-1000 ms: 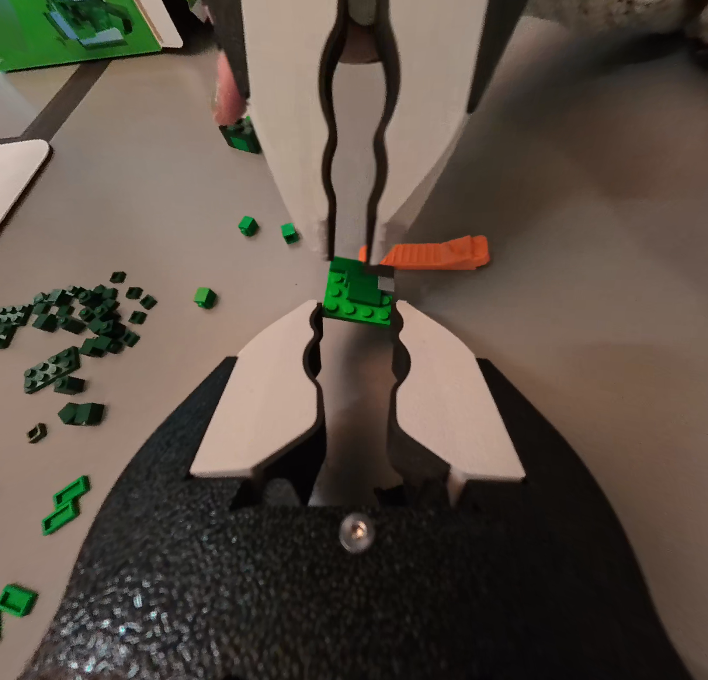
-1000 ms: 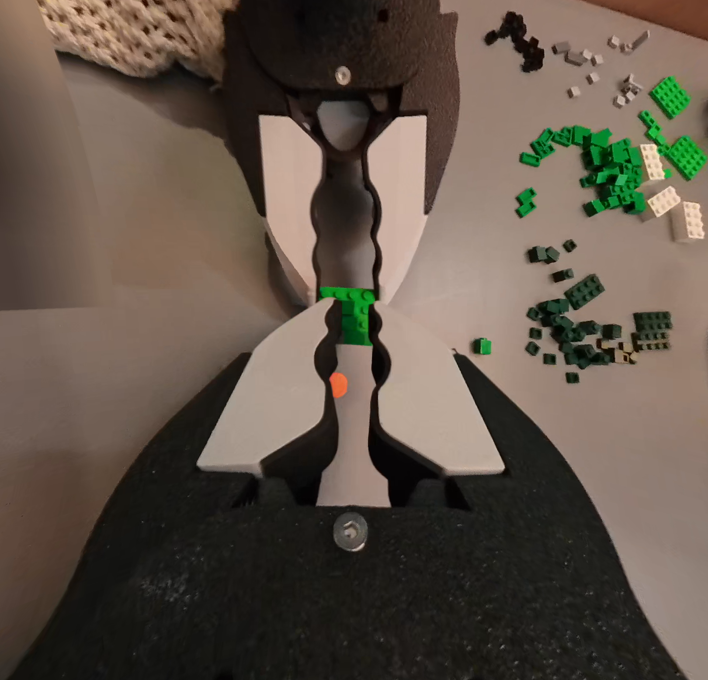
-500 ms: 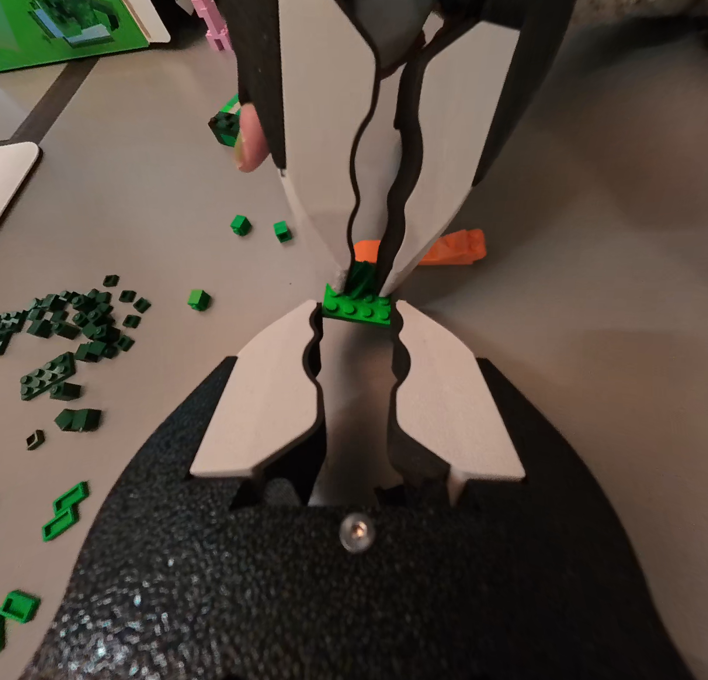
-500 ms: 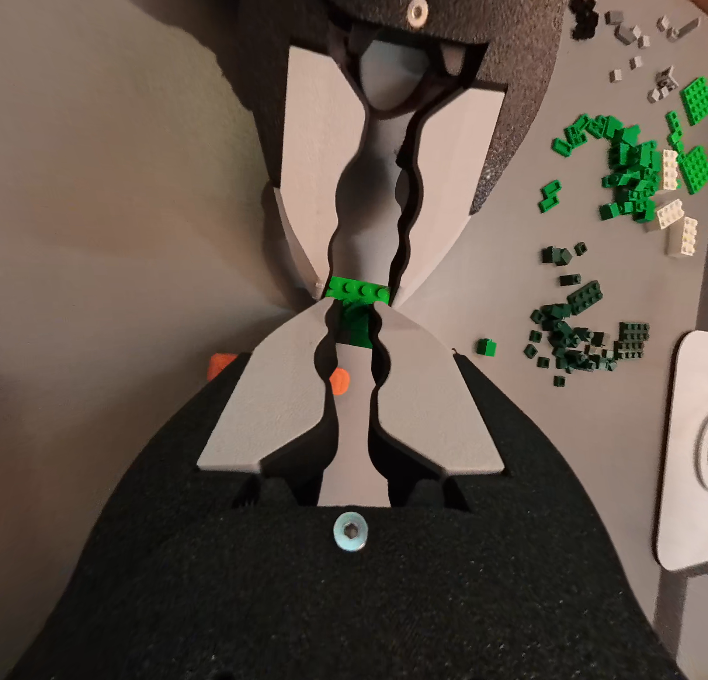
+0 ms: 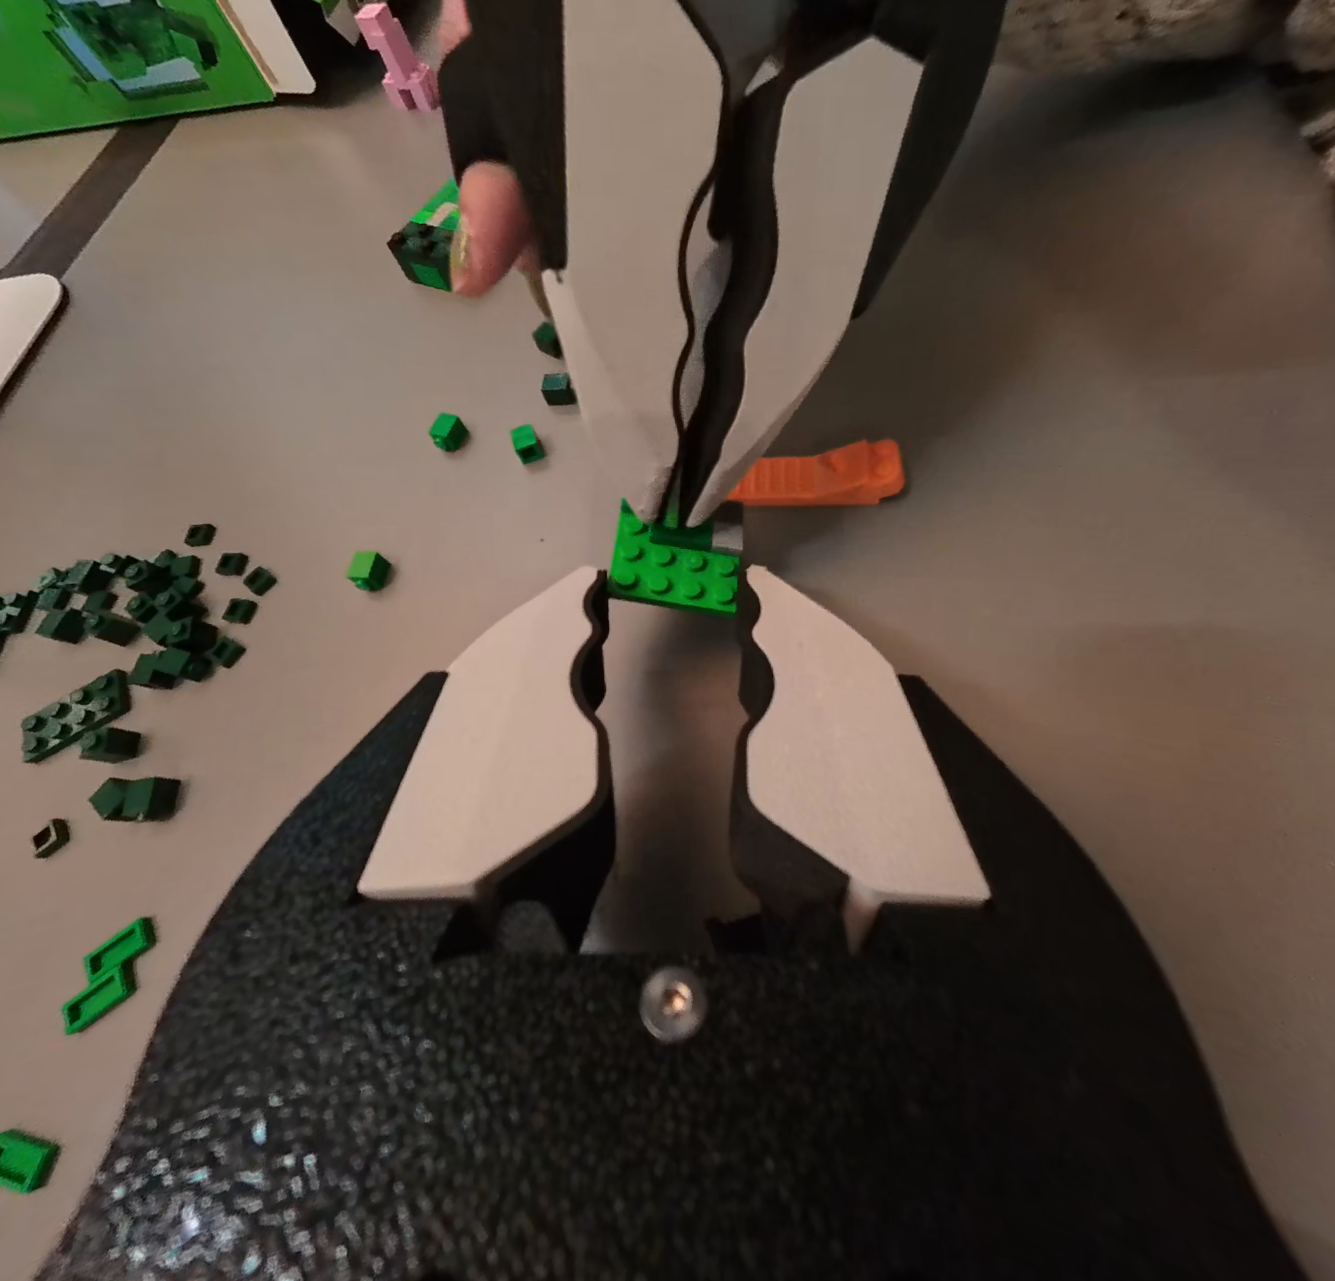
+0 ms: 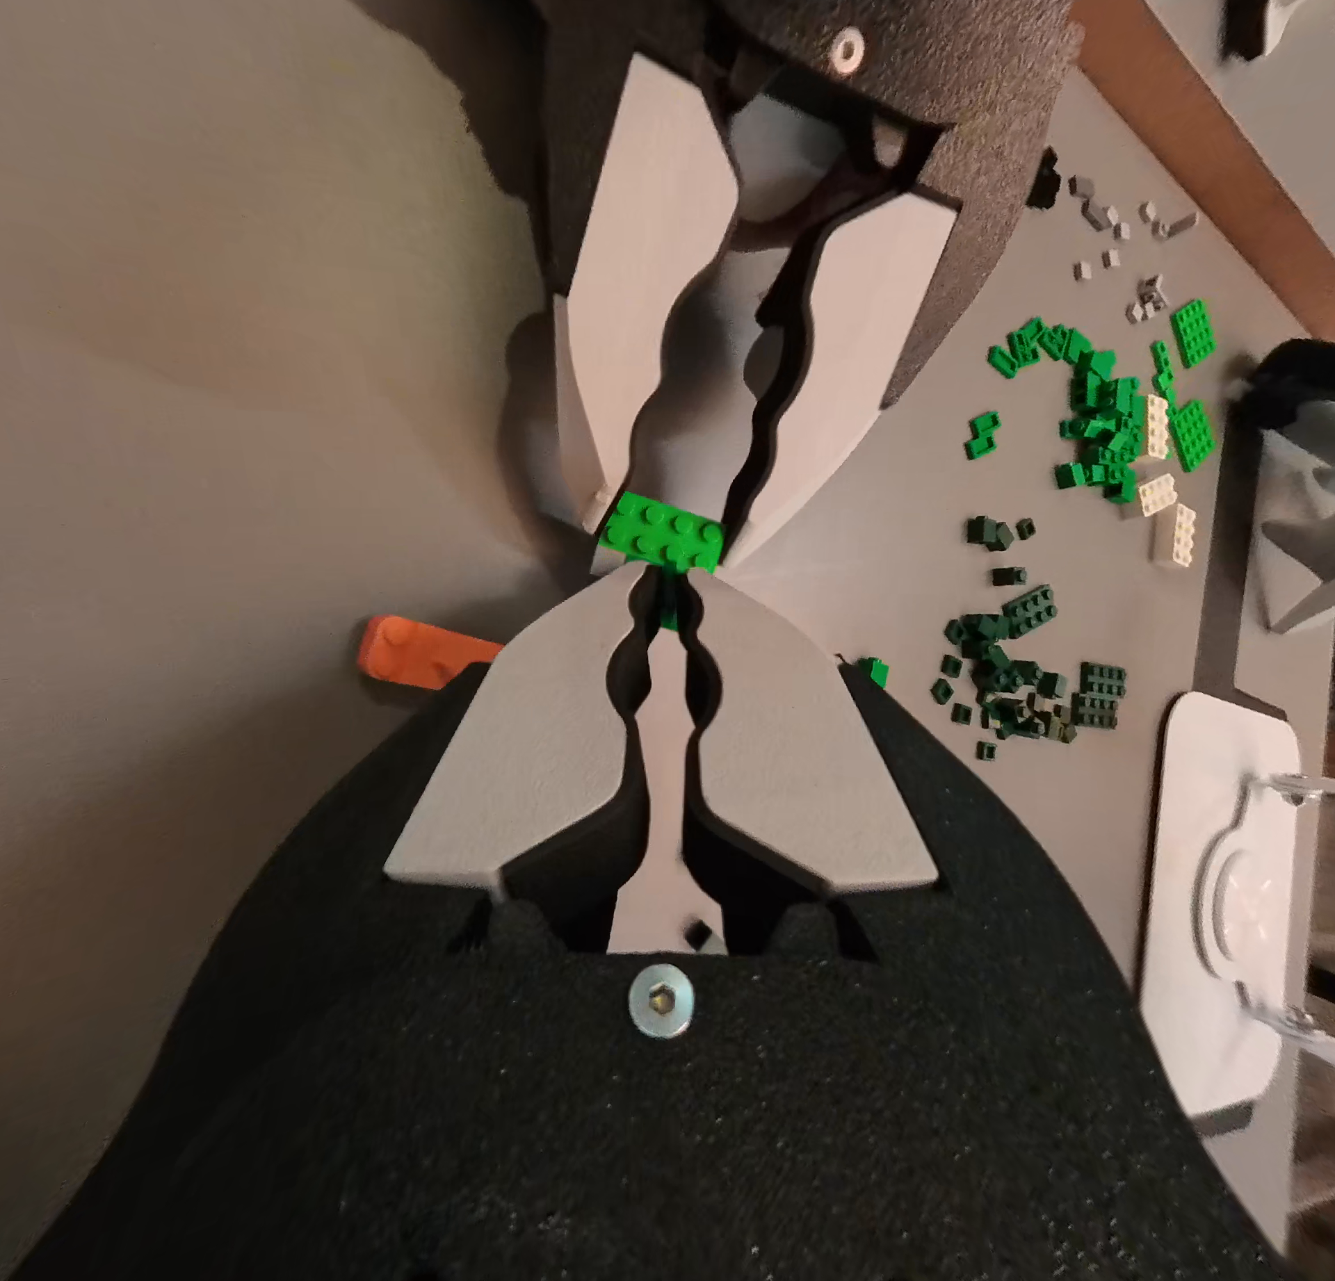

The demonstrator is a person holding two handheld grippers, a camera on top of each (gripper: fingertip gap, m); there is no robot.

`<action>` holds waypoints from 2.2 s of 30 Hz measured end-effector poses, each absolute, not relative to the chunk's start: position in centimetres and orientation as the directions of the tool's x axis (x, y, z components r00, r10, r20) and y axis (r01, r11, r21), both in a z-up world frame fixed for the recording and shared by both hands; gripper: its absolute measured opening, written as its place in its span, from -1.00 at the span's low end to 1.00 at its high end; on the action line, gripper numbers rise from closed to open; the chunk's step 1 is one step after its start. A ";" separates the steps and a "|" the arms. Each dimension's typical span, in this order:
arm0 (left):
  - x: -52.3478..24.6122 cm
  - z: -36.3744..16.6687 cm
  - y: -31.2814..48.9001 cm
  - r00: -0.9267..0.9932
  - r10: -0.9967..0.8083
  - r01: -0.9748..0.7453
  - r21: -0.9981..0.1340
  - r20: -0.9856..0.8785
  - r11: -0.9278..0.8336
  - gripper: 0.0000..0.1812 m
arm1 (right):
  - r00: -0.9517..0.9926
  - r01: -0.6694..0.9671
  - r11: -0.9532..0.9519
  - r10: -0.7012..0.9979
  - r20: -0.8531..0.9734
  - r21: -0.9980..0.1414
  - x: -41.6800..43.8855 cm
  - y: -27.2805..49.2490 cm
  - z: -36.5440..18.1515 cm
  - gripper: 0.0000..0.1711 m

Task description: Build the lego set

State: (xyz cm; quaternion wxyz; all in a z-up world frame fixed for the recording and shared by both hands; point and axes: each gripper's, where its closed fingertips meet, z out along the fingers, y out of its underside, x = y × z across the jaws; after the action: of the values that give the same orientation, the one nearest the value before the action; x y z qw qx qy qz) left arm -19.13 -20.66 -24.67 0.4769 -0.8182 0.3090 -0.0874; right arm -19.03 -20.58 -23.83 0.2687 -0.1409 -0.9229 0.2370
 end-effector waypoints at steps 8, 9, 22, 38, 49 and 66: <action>-19.1 -24.7 -20.7 0.792 -0.593 -0.417 -0.835 -0.141 -0.359 -0.64 | -0.815 0.056 0.884 0.309 0.490 -0.464 -18.8 -20.6 -23.9 -0.95; -19.1 -24.7 -20.7 0.793 -0.593 -0.417 -0.835 -0.141 -0.359 -0.64 | -0.814 0.054 0.885 0.307 0.493 -0.463 -18.8 -20.6 -23.9 -0.95; -19.2 -24.4 -20.7 0.801 -0.587 -0.387 -0.850 -0.117 -0.358 -0.64 | -0.820 0.159 0.764 0.455 0.347 -0.625 -19.0 -21.3 -22.9 -0.93; -19.5 -24.0 -20.5 0.825 -0.563 -0.319 -0.867 -0.056 -0.382 -0.63 | -0.763 0.360 0.650 0.618 0.190 -0.669 -17.9 -20.6 -22.6 -0.87; -19.5 -24.0 -20.5 0.825 -0.563 -0.315 -0.869 -0.052 -0.381 -0.64 | -0.751 0.413 0.692 0.626 0.208 -0.592 -18.2 -20.5 -23.3 -0.90; -19.2 -24.1 -20.7 0.810 -0.584 -0.328 -0.867 -0.053 -0.376 -0.64 | -0.803 0.350 0.756 0.546 0.237 -0.554 -19.8 -20.4 -23.0 -0.91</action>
State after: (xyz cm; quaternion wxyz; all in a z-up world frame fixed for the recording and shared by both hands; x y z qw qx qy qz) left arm -19.24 -20.74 -24.07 0.4842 -0.8189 0.2782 -0.1323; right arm -19.78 -20.35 -23.02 0.1961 -0.2446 -0.9161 0.2497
